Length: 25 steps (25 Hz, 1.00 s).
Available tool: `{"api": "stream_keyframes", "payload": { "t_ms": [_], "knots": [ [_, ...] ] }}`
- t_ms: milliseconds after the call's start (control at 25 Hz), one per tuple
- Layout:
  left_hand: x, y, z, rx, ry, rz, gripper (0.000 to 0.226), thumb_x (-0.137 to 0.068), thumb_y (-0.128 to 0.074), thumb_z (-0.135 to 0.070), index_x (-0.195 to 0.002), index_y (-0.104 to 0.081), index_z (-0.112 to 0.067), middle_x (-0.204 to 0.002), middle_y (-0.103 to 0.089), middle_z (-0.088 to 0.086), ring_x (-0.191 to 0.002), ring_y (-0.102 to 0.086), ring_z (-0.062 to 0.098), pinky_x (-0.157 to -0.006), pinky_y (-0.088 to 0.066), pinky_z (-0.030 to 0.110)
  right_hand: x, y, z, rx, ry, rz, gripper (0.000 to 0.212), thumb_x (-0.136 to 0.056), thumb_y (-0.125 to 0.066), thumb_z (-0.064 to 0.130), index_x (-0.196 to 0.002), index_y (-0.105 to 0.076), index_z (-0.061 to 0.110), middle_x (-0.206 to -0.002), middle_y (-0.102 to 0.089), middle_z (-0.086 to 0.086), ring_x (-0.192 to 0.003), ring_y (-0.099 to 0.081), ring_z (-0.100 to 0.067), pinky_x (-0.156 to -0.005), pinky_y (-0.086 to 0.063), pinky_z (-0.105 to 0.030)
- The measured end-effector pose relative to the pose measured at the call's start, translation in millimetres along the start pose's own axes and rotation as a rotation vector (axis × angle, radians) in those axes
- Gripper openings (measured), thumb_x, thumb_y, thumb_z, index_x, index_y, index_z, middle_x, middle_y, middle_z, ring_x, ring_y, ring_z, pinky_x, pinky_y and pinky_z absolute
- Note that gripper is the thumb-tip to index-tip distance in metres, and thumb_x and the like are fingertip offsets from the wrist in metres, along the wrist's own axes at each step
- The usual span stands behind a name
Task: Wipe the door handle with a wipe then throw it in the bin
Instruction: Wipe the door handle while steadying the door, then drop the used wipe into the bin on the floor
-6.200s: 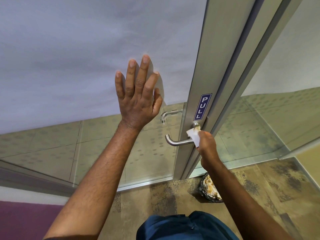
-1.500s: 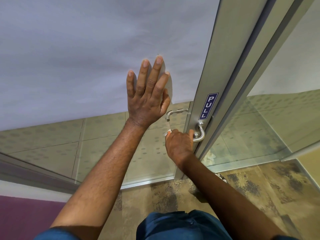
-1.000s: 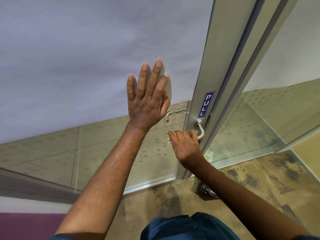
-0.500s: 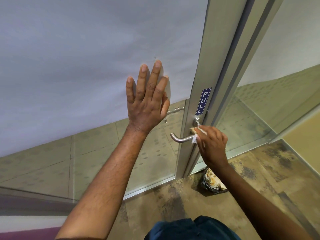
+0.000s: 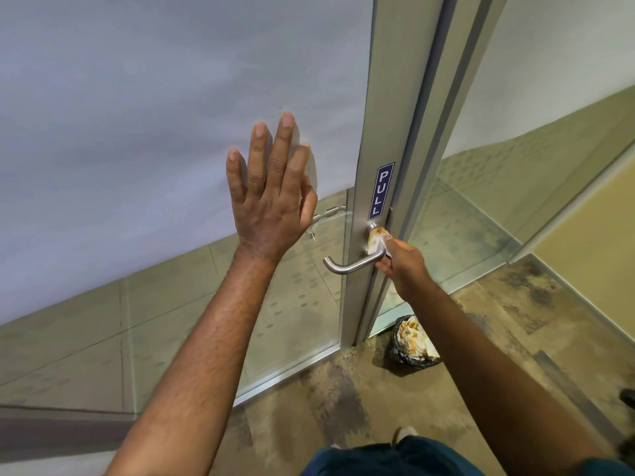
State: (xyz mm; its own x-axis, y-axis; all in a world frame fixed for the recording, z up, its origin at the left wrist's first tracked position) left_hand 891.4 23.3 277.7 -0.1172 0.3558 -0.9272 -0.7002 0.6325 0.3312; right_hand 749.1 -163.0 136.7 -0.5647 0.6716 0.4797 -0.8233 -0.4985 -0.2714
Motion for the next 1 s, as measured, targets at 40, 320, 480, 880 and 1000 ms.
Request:
{"api": "stream_keyframes", "payload": {
  "t_ms": [40,320,480,880,1000],
  "knots": [
    [0,0,-1,-0.004,0.003,0.002,0.043,-0.097,-0.055,-0.023,-0.140,-0.054,-0.022,-0.170,-0.027,0.003,-0.159,-0.016,0.029,-0.134,0.003,0.048,0,1,0,-0.068,-0.090,0.048,0.021,-0.106,-0.055,0.024,-0.112,-0.066,0.006,-0.107,-0.073,-0.011,-0.081,-0.077,-0.017,-0.067,-0.059,-0.027],
    [-3,5,-6,-0.008,0.056,0.026,0.049,-0.088,-0.067,-0.019,-0.136,-0.057,-0.018,-0.167,-0.039,0.011,-0.157,-0.015,0.037,-0.133,0.008,0.047,3,29,-20,-0.103,-0.347,0.212,0.024,-0.108,-0.050,0.026,-0.122,-0.064,0.013,-0.102,-0.073,-0.006,-0.083,-0.066,-0.015,-0.069,-0.051,-0.026],
    [-10,11,-35,0.063,0.201,0.090,0.050,-0.085,-0.070,-0.017,-0.134,-0.058,-0.017,-0.169,-0.037,0.016,-0.157,-0.019,0.042,-0.131,0.012,0.054,-6,63,-11,0.036,-0.250,0.296,0.022,-0.103,-0.055,0.009,-0.121,-0.067,0.013,-0.087,-0.070,-0.003,-0.064,-0.050,-0.009,-0.053,-0.036,-0.019],
    [76,-22,-231,0.355,0.287,0.521,0.038,-0.090,-0.059,-0.020,-0.127,-0.061,-0.020,-0.170,-0.038,0.003,-0.161,-0.024,0.026,-0.128,-0.006,0.063,-61,222,7,0.082,-0.260,0.158,0.029,-0.090,-0.057,-0.013,-0.103,-0.075,0.008,-0.080,-0.080,-0.004,-0.074,-0.073,-0.014,-0.072,-0.063,-0.021],
    [119,-35,-283,0.419,0.293,0.710,0.036,-0.090,-0.057,-0.020,-0.126,-0.063,-0.018,-0.169,-0.039,0.003,-0.159,-0.029,0.028,-0.129,-0.008,0.062,-85,269,-4,0.154,-0.268,0.107,0.032,-0.091,-0.055,-0.014,-0.113,-0.069,0.004,-0.090,-0.082,-0.003,-0.089,-0.076,-0.012,-0.093,-0.059,-0.027]
  ]
}}
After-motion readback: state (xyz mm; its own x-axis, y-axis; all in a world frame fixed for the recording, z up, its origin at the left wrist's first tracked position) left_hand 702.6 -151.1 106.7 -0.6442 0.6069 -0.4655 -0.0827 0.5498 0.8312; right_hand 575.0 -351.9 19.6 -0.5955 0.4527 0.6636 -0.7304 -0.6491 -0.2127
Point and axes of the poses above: each hand's wrist, its own x-axis away from the middle knuckle, its own y-axis out of the back of the hand, z = x × y, the point moved 2 cm from there along -x, towards the middle knuckle
